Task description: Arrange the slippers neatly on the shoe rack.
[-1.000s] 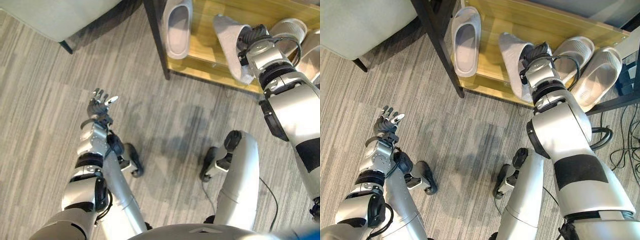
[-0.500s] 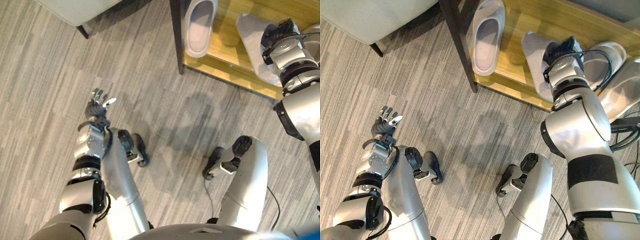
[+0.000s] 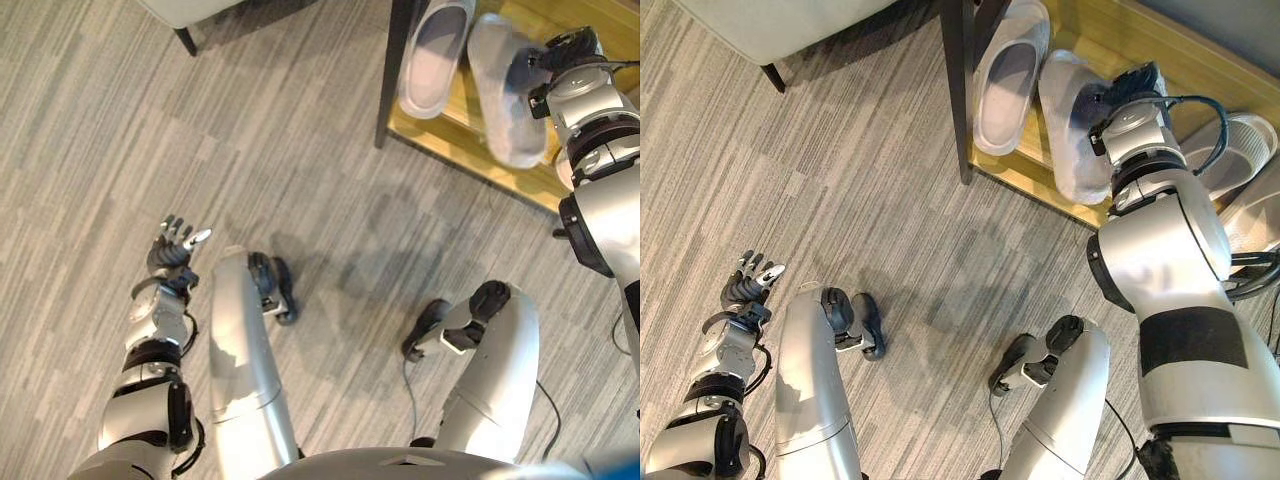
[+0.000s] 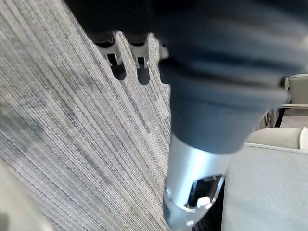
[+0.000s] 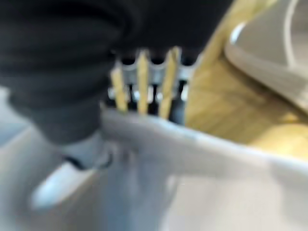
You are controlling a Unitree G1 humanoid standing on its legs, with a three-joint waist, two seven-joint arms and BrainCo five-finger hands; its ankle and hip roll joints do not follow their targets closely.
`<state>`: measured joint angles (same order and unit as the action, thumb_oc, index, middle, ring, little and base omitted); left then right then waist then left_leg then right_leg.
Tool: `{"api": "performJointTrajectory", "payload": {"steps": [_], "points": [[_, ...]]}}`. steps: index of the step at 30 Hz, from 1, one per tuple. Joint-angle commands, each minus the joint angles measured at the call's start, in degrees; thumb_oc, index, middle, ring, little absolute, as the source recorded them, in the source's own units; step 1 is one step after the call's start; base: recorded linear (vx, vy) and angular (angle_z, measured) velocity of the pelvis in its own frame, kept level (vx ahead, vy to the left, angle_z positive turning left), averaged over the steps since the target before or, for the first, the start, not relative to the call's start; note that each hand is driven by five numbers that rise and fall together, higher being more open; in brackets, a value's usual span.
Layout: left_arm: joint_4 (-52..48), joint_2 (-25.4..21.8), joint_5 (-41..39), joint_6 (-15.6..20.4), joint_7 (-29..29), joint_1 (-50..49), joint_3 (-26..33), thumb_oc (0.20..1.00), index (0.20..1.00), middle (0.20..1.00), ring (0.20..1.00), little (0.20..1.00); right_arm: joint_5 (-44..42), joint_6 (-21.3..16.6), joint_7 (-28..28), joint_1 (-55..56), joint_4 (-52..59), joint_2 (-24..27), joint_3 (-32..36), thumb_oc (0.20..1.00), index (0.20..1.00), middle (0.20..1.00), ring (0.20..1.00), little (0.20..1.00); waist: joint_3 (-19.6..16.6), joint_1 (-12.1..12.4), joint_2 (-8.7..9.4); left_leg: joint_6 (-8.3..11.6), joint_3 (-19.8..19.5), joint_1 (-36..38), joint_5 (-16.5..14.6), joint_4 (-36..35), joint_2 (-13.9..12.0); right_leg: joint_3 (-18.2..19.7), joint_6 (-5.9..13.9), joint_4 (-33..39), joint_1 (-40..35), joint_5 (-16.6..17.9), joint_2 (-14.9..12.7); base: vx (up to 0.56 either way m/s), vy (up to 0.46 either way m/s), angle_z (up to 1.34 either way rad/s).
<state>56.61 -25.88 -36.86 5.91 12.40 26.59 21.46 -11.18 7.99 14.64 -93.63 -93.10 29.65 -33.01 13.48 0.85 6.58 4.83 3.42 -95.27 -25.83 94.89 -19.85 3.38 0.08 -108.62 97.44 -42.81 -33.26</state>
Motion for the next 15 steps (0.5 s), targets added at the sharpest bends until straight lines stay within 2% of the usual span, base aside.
{"api": "performJointTrajectory", "payload": {"steps": [1, 7, 15], "points": [[-1.2, -2.0, 0.8, 2.1, 0.7, 2.7, 3.4, 1.000, 1.000, 1.000, 1.000, 1.000, -1.9, 1.7, 0.1, -12.1, -4.3, 1.6, 1.0, 1.000, 1.000, 1.000, 1.000, 1.000, 4.6, 0.6, -0.63, 2.53, -5.5, 5.3, -6.5, 2.4, -2.5, 4.0, 10.21, 6.2, -7.5, 4.9, -0.6, 0.00, 0.000, 0.00], [-0.2, -2.4, 1.9, 2.3, 1.9, 2.7, 2.4, 1.000, 1.000, 1.000, 1.000, 1.000, -1.9, 2.4, -0.1, -10.3, -4.3, 1.7, 3.2, 1.000, 1.000, 1.000, 1.000, 1.000, 4.4, 0.5, -1.66, 2.32, -5.4, 5.3, -6.5, 2.5, -2.4, 4.1, 10.56, 5.9, -7.5, 4.7, -0.4, 0.01, 0.004, 0.00], [2.8, -4.3, 2.8, 4.2, 3.1, 3.5, 1.4, 1.000, 1.000, 1.000, 1.000, 1.000, 0.3, 0.8, -1.4, -9.5, -4.3, -0.2, 3.2, 1.000, 1.000, 1.000, 1.000, 1.000, 4.7, -0.4, -2.07, 2.18, -5.8, 5.3, -6.7, 3.5, -2.7, 4.4, 10.48, 5.1, -7.5, 4.7, 0.1, 0.00, 0.027, -0.03]]}}
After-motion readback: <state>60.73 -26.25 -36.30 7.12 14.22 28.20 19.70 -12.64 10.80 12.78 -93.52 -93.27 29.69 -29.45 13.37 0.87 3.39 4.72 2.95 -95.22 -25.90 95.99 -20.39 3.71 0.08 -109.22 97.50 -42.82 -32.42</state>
